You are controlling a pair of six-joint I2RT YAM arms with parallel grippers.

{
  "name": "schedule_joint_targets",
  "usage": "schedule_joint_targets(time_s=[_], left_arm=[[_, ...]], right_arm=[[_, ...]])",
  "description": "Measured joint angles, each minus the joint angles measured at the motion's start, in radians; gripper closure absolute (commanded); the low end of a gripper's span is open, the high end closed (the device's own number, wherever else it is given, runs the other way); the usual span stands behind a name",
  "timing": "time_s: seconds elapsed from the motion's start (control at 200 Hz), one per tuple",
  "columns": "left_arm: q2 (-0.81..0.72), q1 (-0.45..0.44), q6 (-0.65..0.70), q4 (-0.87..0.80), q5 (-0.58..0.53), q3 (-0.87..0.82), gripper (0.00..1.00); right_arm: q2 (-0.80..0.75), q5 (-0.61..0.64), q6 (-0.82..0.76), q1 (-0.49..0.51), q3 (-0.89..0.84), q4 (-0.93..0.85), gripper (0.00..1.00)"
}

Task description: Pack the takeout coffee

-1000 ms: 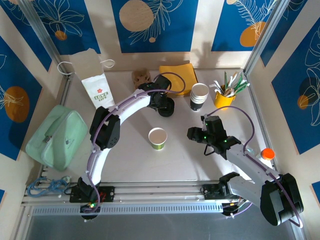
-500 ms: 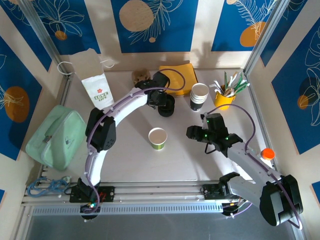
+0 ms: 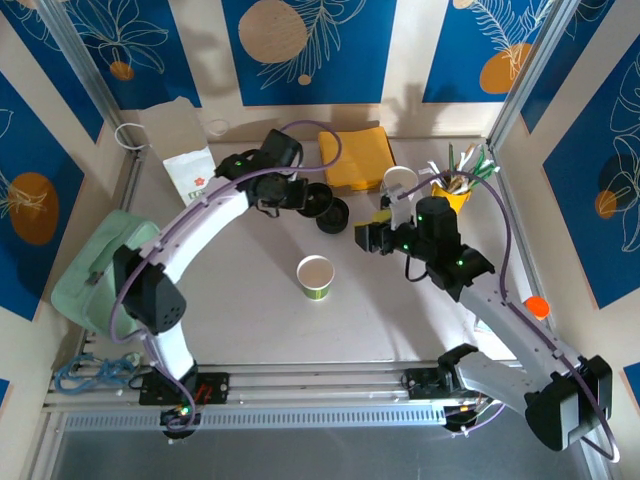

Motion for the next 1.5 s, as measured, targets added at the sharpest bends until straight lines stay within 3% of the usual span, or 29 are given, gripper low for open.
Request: schedule_joint_targets(time_s=[0.465, 0.67, 0.965, 1.496], left_arm=[[-0.257, 0.090, 0.069, -0.185, 0.174, -0.206, 0.91], [-0.314, 0.106, 0.084, -0.222, 0.216, -0.253, 0.91], [-0.325, 0.109, 0.094, -0.234, 0.244, -0.263, 0.90], [-0.325, 0.109, 0.097, -0.233, 0.262, -0.263, 0.90]], right_arm=[[0.177, -0.163, -0.778, 0.129, 0.073, 0.160, 0.41], [0.206, -0.208, -1.012, 0.192, 0.104, 0.143, 0.43], [0.256, -0.200, -1.167, 0.289, 0.196, 0.098, 0.45], [0.267, -0.151, -1.259, 0.316, 0.223, -0.005, 0.52]])
